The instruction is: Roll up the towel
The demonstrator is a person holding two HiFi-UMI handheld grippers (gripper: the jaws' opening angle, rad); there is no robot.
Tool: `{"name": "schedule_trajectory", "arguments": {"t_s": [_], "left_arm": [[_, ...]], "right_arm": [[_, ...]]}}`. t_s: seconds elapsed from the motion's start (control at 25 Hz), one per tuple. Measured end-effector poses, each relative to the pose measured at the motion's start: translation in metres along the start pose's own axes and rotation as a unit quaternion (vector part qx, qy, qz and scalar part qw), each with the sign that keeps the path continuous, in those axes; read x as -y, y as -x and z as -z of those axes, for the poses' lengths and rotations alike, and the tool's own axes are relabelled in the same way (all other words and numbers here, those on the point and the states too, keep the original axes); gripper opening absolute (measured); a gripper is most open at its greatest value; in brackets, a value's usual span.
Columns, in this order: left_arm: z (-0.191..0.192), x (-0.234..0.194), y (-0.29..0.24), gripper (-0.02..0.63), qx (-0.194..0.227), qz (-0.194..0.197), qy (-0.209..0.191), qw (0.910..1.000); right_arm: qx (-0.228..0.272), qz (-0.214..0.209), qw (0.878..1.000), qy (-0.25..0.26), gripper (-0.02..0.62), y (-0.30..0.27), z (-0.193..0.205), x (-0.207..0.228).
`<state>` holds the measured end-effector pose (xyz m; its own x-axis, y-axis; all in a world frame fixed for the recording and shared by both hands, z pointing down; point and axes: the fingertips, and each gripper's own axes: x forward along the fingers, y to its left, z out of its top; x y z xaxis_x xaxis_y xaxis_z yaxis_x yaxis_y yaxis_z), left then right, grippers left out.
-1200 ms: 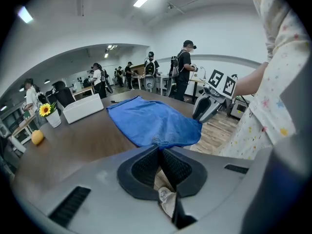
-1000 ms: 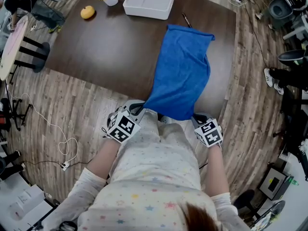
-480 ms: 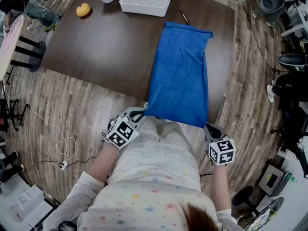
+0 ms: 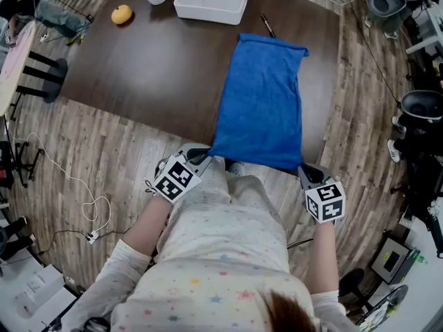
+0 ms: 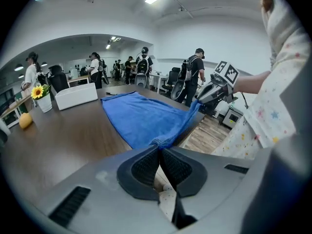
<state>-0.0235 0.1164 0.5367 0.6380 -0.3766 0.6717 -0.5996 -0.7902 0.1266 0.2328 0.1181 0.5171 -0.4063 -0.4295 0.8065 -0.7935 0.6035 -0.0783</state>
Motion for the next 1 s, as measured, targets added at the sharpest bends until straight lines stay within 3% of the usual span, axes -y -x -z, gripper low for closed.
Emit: {"name": "schedule_trajectory", "arguments": {"t_s": [0.2, 0.44, 0.68, 0.88, 1.0], "left_arm": [[-0.016, -0.024, -0.024, 0.015, -0.022, 0.024, 0.029, 0.9991], [-0.019, -0.062, -0.056, 0.017, -0.062, 0.025, 0.066, 0.9956], [-0.018, -0.086, -0.052, 0.018, -0.045, -0.032, 0.085, 0.9949], [-0.004, -0.069, -0.056, 0.018, -0.06, 0.004, 0.076, 0.9953], [0.002, -0.059, -0.065, 0.018, -0.066, 0.021, 0.094, 0.9932]], "right_arm": [[-0.011, -0.01, 1.0, 0.014, 0.02, -0.023, -0.027, 0.028], [-0.023, -0.01, 0.999, -0.02, 0.021, -0.067, -0.048, 0.064], [0.035, 0.055, 0.996, -0.059, 0.058, -0.068, -0.055, 0.089], [0.067, 0.058, 0.992, -0.087, 0.091, -0.056, -0.049, 0.093], [0.094, 0.048, 0.987, -0.118, 0.115, -0.05, -0.054, 0.1]]}}
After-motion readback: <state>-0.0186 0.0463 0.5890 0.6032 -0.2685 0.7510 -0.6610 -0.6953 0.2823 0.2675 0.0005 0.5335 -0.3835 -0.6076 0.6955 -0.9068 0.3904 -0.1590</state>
